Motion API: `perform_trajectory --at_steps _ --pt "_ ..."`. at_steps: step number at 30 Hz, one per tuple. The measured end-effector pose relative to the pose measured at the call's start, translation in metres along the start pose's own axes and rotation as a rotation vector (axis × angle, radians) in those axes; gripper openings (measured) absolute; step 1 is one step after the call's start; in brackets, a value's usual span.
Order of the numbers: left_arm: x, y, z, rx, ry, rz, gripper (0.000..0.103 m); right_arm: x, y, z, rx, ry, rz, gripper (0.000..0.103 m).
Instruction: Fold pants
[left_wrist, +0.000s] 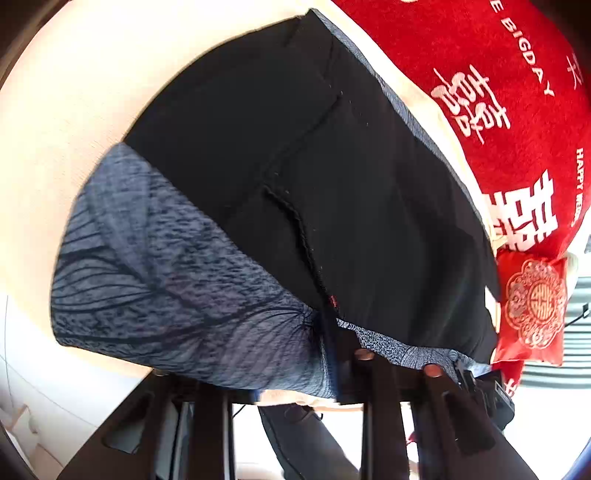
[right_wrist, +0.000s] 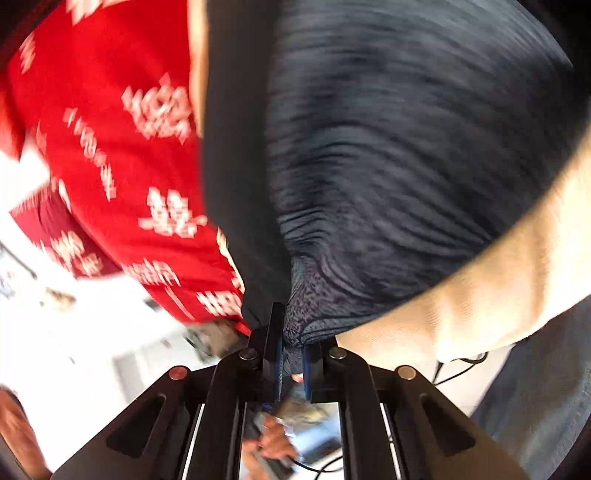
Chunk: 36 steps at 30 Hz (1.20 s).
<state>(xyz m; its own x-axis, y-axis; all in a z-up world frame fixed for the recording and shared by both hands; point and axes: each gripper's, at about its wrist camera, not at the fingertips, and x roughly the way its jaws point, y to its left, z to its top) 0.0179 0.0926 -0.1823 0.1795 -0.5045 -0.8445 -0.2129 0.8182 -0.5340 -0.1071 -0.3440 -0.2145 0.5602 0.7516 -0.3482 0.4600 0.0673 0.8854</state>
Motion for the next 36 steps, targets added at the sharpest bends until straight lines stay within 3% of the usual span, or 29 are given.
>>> perform_trajectory --at_steps 7,10,14,19,21,24,25,26,27,29,30,31,34,35,36 --pt "-0.044 -0.045 0.031 0.050 -0.079 -0.016 0.026 -0.004 0.120 0.035 -0.309 0.142 -0.125 0.009" --pt "-0.053 -0.070 0.063 0.076 -0.119 -0.012 0.026 0.019 0.159 0.061 -0.380 0.190 -0.141 0.010" --pt "-0.043 -0.104 0.124 0.104 -0.179 0.023 0.026 0.058 0.205 0.124 -0.450 0.253 -0.212 0.013" --pt "0.005 -0.124 0.199 0.131 -0.210 0.117 0.029 0.115 0.216 0.199 -0.442 0.301 -0.333 0.013" --pt "0.031 -0.122 0.220 0.139 -0.215 0.217 0.051 0.136 0.204 0.225 -0.433 0.314 -0.391 0.014" --pt "0.059 -0.115 0.242 0.096 -0.211 0.275 0.057 0.162 0.184 0.254 -0.391 0.332 -0.482 0.018" --pt "0.060 -0.116 0.244 0.085 -0.213 0.282 0.057 0.164 0.178 0.257 -0.380 0.337 -0.493 0.023" --pt "0.058 -0.118 0.245 0.081 -0.212 0.292 0.057 0.165 0.180 0.258 -0.383 0.341 -0.488 0.038" --pt "0.054 -0.121 0.244 0.083 -0.209 0.299 0.057 0.166 0.184 0.256 -0.393 0.352 -0.474 0.065" --pt "0.039 -0.123 0.238 0.085 -0.212 0.305 0.061 0.163 0.199 0.247 -0.450 0.370 -0.459 0.084" --pt "0.029 -0.123 0.235 0.082 -0.221 0.322 0.076 0.160 0.208 0.241 -0.481 0.373 -0.473 0.084" --pt "0.017 -0.123 0.231 0.076 -0.246 0.351 0.082 0.156 0.218 0.233 -0.519 0.376 -0.493 0.084" --pt "-0.006 -0.128 0.219 0.093 -0.285 0.393 0.083 0.153 0.240 0.213 -0.601 0.364 -0.481 0.080" --pt "-0.005 -0.132 0.215 0.105 -0.279 0.405 0.083 0.156 0.242 0.209 -0.617 0.370 -0.482 0.066" --pt "-0.001 -0.135 0.216 0.120 -0.262 0.406 0.083 0.162 0.243 0.205 -0.637 0.379 -0.498 0.059"
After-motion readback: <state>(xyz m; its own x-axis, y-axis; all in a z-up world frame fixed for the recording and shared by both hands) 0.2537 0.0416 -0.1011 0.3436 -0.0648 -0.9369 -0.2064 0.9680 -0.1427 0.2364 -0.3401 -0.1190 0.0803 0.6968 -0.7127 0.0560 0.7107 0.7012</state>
